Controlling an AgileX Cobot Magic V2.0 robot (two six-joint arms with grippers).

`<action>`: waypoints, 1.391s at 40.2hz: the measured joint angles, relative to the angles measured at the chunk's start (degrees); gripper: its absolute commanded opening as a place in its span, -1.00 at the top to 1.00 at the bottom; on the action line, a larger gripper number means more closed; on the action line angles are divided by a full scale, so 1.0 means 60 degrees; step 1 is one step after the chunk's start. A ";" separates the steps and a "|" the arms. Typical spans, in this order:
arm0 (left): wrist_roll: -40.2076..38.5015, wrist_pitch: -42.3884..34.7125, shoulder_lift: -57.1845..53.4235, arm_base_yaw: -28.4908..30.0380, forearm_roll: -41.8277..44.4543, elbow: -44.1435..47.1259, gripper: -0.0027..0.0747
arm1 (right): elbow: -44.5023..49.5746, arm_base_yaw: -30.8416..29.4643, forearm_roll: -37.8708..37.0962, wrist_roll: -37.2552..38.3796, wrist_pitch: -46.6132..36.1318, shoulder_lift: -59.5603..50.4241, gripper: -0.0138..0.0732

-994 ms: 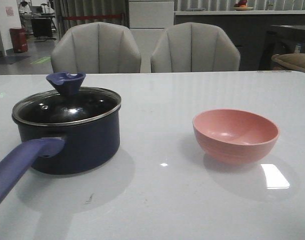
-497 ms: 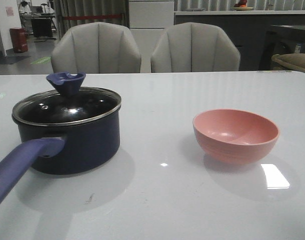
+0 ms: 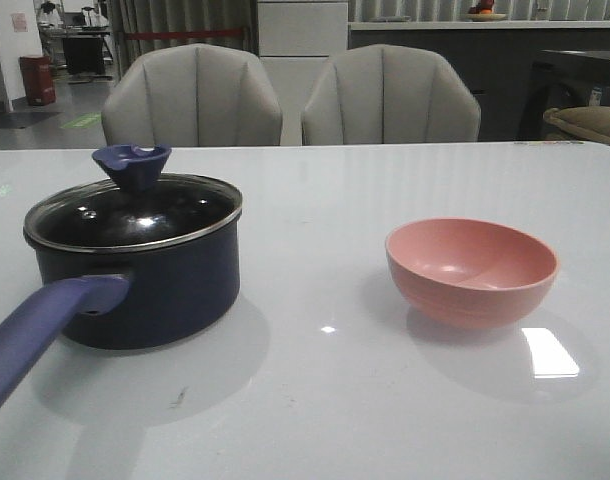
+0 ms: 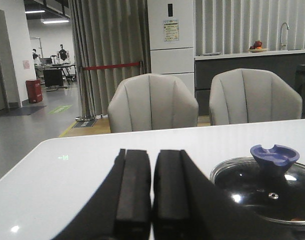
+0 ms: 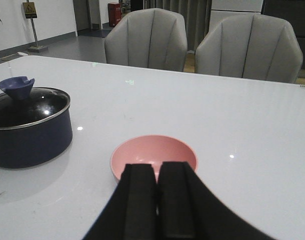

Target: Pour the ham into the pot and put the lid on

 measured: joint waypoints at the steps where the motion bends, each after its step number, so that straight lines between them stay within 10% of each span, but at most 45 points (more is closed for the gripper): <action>1: 0.0000 0.0000 0.0000 0.0000 0.0000 0.0000 0.64 | 0.0000 0.0000 0.0000 0.0000 0.0000 0.0000 0.34; 40: 0.0000 0.0000 0.0000 0.0000 0.0000 0.0000 0.64 | 0.0116 -0.0037 -0.0372 -0.0082 -0.0161 0.0000 0.34; 56: 0.0000 0.0000 0.0000 0.0000 0.0000 0.0000 0.64 | 0.0906 -0.2017 -0.2940 0.2924 -0.0832 -0.0262 0.34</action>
